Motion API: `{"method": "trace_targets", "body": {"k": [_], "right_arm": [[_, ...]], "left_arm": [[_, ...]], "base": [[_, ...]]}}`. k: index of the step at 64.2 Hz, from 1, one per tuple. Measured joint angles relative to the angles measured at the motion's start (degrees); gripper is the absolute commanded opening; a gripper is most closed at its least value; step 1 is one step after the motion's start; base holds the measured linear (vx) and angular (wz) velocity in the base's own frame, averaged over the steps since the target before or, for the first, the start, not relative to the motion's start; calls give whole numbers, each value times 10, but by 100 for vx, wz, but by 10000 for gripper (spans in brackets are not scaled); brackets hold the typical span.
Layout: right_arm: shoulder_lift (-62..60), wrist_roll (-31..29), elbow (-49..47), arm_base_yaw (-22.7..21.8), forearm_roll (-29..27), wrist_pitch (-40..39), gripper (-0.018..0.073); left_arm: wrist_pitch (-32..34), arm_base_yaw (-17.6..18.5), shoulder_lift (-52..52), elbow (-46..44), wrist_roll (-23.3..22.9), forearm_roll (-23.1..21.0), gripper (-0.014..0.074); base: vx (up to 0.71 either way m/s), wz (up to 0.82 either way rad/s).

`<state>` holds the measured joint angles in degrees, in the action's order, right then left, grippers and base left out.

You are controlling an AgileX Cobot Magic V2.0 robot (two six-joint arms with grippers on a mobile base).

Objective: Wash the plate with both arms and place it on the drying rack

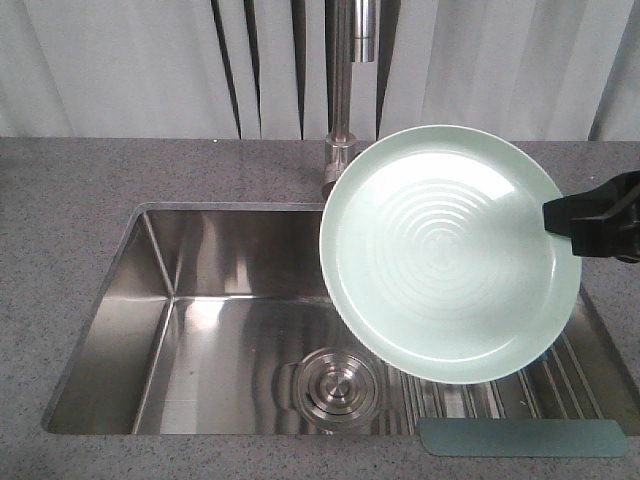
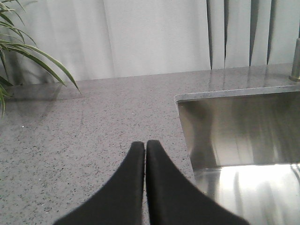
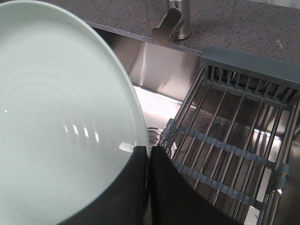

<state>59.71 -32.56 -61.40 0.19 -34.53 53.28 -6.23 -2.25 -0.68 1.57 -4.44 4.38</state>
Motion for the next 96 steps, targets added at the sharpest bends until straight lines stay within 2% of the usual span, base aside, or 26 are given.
{"method": "trace_targets", "body": {"k": [96], "right_arm": [[0,0,0,0,0,0,-7]], "left_arm": [[0,0,0,0,0,0,-6]], "base": [[0,-1]]}}
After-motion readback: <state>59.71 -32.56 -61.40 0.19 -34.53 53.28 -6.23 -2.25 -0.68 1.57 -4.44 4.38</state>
